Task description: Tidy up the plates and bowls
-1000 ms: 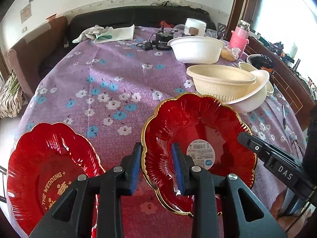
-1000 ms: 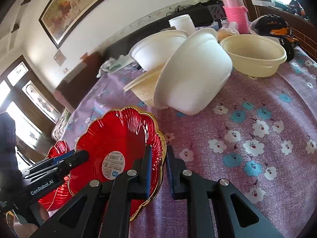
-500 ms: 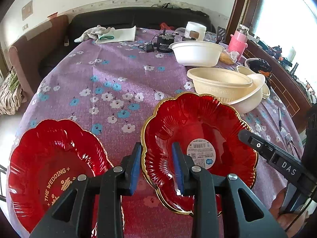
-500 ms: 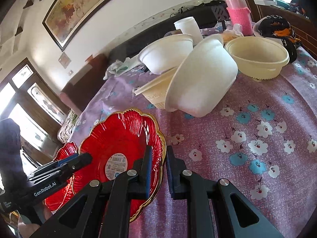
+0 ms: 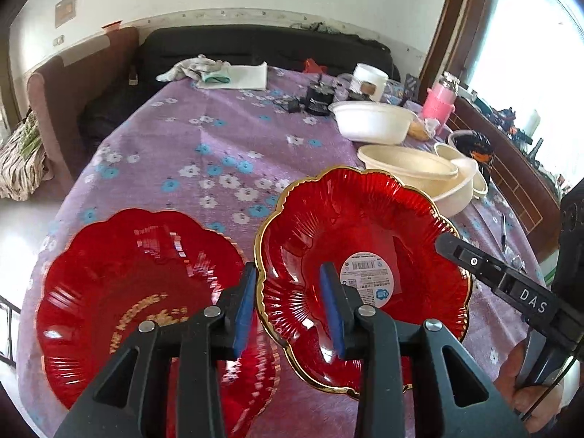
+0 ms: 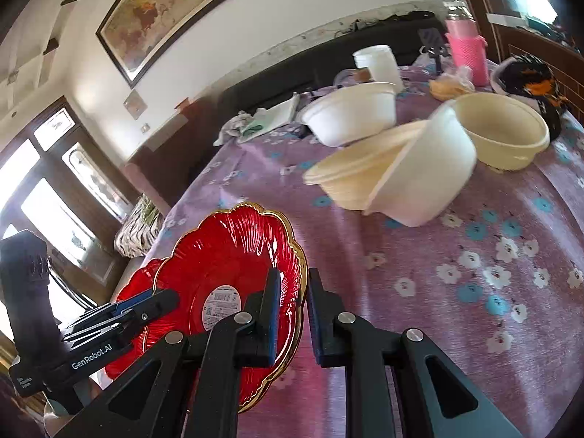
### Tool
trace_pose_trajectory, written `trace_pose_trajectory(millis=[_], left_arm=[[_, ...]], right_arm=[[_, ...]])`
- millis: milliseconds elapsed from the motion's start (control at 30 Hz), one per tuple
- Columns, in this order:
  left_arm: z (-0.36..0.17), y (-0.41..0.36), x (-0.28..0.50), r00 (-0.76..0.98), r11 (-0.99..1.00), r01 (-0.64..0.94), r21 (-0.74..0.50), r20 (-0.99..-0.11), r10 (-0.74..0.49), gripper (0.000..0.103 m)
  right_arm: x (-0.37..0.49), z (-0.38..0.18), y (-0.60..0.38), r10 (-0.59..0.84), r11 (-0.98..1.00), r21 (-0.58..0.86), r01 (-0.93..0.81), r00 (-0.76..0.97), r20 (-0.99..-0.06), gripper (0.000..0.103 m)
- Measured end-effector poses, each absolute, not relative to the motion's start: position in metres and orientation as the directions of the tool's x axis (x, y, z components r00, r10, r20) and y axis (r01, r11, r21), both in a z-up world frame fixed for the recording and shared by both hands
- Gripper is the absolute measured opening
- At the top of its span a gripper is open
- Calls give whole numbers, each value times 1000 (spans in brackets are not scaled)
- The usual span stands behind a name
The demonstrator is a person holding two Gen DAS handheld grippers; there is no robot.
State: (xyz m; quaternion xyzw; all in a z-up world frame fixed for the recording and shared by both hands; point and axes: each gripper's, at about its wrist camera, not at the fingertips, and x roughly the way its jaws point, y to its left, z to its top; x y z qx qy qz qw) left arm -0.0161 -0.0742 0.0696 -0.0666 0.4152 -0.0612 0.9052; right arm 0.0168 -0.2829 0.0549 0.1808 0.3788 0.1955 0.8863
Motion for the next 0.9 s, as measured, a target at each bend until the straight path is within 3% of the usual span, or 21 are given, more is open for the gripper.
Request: trace_pose_trajectory(millis=[533, 900], left_arm=[[77, 25, -66, 689, 972, -109, -206, -720, -76, 33], [48, 81, -81, 651, 948, -225, -226, -759, -26, 33]], right_arm=[[14, 66, -178, 572, 820, 424, -384, 545, -613, 17], [12, 49, -110, 583, 800, 370, -473, 467, -665, 17]])
